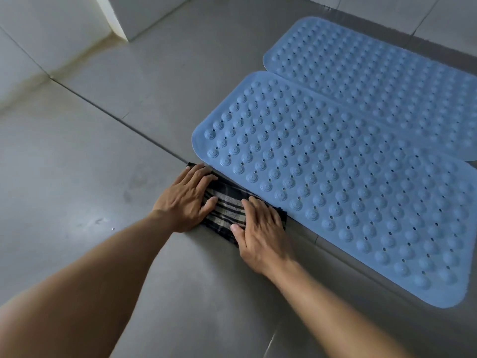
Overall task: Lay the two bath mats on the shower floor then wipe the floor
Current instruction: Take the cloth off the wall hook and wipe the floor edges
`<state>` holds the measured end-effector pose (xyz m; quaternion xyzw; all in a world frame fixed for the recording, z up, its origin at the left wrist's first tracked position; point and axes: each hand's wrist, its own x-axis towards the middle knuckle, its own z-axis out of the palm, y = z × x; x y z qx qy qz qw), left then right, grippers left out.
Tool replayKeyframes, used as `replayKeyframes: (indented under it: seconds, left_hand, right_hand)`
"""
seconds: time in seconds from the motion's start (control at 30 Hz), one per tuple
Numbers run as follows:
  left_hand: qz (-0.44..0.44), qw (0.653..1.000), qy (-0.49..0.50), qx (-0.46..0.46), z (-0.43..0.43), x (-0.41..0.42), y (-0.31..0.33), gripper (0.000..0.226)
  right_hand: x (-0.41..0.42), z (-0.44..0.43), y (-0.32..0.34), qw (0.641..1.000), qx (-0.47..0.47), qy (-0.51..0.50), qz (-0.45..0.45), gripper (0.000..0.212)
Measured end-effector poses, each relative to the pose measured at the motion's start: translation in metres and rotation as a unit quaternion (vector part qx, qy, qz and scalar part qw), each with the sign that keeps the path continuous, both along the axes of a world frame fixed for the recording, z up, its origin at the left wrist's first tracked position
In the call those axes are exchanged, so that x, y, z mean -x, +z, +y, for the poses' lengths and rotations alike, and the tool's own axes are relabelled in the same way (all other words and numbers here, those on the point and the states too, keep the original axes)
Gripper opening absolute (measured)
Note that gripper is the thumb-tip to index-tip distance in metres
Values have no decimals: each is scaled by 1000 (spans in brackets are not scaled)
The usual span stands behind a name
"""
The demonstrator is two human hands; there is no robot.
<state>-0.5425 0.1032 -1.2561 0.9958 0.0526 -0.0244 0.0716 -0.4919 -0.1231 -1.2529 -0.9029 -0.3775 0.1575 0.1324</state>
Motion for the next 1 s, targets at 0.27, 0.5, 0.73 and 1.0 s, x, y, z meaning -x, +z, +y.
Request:
replayKeyframes:
  seconds: [0.27, 0.5, 0.73, 1.0]
  left_hand:
    - [32, 999, 25, -20, 74, 1, 2, 66]
    - [72, 995, 58, -39, 133, -3, 9, 77]
    - [82, 991, 98, -26, 174, -2, 20, 79]
    - [142, 983, 100, -54, 232, -11, 19, 60]
  right_hand:
    - [-6, 74, 5, 999, 5, 32, 37, 83]
    - [-12, 137, 11, 995, 54, 66, 54, 69]
    - [-8, 192, 16, 994, 80, 65, 47, 69]
    - [-11, 245, 15, 993, 69, 58, 71, 69]
